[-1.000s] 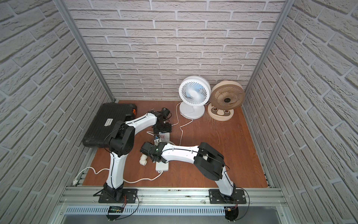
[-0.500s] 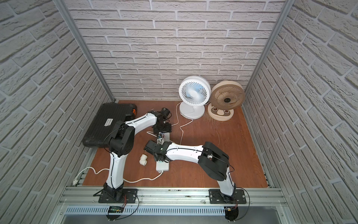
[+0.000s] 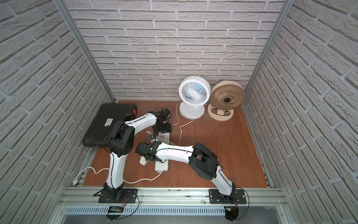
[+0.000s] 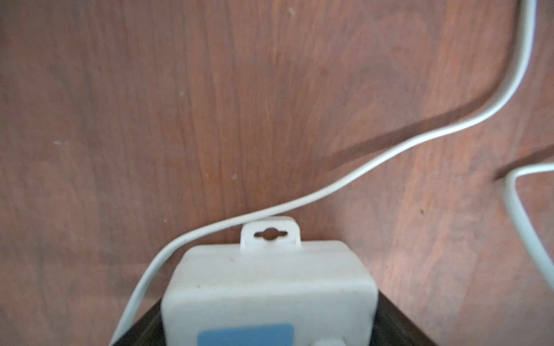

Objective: Unplug the desk fan from the power strip
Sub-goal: Remove the plug from the socket.

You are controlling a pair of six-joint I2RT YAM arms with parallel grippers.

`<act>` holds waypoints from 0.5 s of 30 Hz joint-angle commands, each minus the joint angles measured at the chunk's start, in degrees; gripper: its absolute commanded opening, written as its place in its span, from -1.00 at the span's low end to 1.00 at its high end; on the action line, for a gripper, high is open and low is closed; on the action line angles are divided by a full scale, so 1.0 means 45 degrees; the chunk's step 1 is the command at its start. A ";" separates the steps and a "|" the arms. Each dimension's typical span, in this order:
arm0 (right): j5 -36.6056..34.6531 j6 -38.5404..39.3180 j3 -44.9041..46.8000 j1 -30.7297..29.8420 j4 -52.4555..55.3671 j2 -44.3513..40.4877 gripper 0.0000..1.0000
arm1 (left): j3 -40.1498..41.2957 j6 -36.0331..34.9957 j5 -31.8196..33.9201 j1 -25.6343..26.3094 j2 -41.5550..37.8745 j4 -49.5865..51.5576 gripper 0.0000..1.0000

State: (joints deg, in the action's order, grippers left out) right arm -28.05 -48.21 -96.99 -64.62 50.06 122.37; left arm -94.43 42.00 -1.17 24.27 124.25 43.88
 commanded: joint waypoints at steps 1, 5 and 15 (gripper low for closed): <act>-0.0998 0.0656 -0.0521 -0.0063 0.0175 0.0002 -0.95 | 0.0748 -0.0056 -0.0093 -0.0141 0.0728 0.1138 -1.00; -0.0913 0.0655 -0.0435 -0.0072 0.0062 -0.0084 -0.95 | 0.0732 -0.0056 -0.0091 -0.0141 0.0728 0.1158 -1.00; -0.0280 0.0381 0.1353 0.0180 -0.1417 -0.1445 -0.95 | 0.0670 -0.0092 -0.0039 -0.0168 0.0693 0.1243 -1.00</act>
State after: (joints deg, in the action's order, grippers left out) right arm -28.21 -48.01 -93.45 -64.55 46.89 120.44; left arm -94.39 42.02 -1.15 24.21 124.20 43.79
